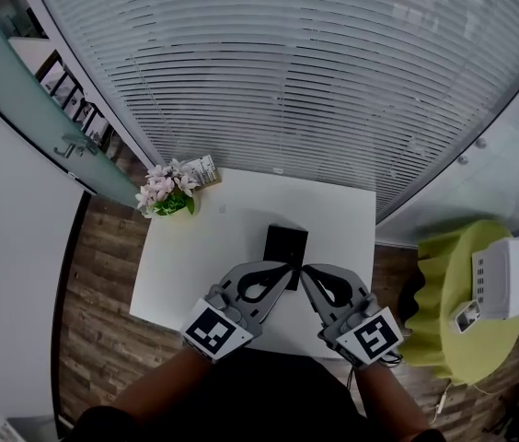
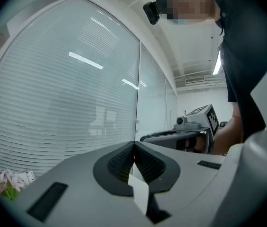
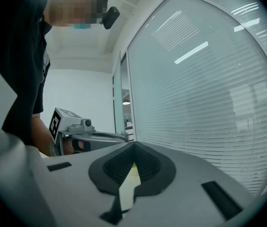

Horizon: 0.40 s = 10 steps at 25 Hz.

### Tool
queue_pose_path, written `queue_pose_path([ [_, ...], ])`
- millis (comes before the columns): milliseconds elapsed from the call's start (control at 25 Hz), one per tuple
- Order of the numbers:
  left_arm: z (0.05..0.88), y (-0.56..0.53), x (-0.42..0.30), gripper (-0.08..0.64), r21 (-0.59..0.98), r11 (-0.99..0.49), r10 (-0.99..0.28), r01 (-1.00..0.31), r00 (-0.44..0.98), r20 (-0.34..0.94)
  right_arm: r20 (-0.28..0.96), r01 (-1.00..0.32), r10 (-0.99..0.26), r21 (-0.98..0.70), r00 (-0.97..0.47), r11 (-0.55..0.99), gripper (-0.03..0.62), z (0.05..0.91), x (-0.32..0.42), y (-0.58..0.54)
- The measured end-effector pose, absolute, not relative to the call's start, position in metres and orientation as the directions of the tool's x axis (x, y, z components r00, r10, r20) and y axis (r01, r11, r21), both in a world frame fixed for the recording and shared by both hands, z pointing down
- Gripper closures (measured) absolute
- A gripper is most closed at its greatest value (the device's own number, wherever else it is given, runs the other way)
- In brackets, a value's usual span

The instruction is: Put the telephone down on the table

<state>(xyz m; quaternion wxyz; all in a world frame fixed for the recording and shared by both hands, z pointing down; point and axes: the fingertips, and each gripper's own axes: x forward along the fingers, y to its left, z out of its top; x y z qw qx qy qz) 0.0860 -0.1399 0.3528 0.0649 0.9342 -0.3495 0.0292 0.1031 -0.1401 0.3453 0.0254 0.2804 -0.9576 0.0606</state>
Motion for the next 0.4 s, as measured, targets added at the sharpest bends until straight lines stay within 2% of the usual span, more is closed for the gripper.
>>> queue_pose_path([
  [400, 0.3541, -0.1379, 0.0902, 0.551, 0.105, -0.747, -0.648, -0.656, 0.755, 0.104, 0.088, -0.539, -0.533, -0.095, -0.842, 0.837, 0.569, 0.3468, 0.1081, -0.1386],
])
